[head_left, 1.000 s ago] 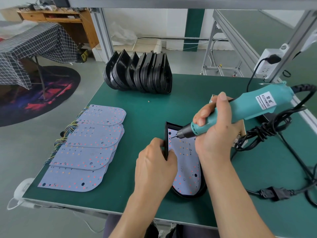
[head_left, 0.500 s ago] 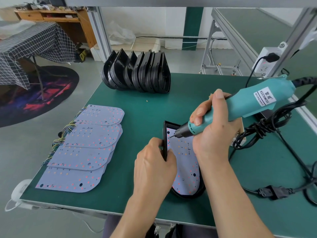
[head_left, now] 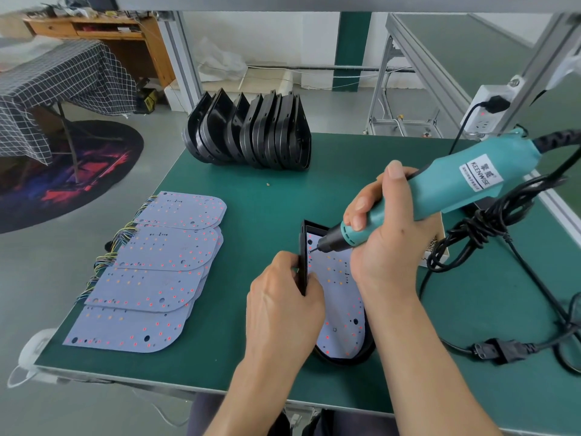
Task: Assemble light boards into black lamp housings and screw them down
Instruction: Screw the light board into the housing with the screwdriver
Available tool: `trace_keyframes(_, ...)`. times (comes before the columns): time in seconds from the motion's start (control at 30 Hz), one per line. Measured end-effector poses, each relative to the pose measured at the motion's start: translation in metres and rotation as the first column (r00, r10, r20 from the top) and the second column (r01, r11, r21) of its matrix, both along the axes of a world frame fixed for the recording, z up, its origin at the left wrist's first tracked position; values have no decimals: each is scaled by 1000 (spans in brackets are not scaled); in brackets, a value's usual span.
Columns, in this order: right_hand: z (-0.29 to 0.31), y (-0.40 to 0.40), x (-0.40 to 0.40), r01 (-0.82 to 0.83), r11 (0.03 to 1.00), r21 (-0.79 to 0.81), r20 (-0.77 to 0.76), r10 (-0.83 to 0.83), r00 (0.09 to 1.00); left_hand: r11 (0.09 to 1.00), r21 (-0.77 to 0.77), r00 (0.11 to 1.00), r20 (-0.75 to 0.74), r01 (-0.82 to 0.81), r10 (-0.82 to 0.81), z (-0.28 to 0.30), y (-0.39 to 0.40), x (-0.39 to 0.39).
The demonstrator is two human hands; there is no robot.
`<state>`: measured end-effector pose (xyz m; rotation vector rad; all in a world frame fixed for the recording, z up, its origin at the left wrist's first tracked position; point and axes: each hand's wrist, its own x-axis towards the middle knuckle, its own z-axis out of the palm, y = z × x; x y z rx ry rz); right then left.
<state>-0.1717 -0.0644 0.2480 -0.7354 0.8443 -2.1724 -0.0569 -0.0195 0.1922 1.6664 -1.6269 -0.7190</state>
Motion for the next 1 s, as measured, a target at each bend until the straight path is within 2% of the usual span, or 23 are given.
trace_keyframes(0.6,-2,2,1,-42,999,-22,-8,42,999,1000,2,999,-35,-23,23,-3,2,2)
trace_keyframes(0.77,-4,5,1,-77,996,-38,-26,76,997,999,43,1000,3,-17,16,-1,-1,3)
trace_keyframes(1.0,2,14,-27,-8,999,-45,70,11,997,992,126,1000,8,13,-14,-5,-6,11)
